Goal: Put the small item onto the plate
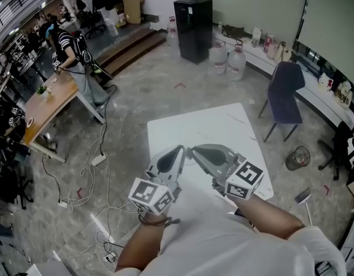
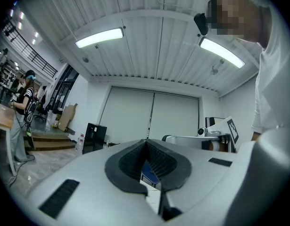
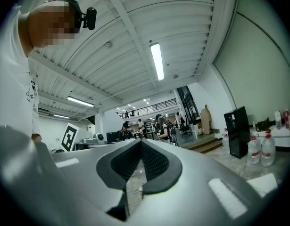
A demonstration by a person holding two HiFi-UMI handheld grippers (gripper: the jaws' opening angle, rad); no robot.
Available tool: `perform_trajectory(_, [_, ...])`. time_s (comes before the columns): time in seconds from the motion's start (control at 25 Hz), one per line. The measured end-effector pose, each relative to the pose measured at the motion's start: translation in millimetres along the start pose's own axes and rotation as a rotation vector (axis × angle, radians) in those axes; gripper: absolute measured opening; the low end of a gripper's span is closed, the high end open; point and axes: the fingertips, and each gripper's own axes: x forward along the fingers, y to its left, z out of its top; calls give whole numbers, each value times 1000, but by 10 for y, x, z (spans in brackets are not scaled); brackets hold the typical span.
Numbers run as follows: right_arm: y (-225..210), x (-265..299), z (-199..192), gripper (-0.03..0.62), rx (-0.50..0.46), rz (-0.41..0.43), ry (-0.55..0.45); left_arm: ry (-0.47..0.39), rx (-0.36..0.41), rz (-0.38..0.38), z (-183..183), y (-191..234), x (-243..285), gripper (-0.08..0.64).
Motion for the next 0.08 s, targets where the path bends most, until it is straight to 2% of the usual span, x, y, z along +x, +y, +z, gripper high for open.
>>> perform_trajectory(0.08, [-22, -24, 19, 2, 7, 0, 0, 7, 0, 0, 5, -26, 25, 6])
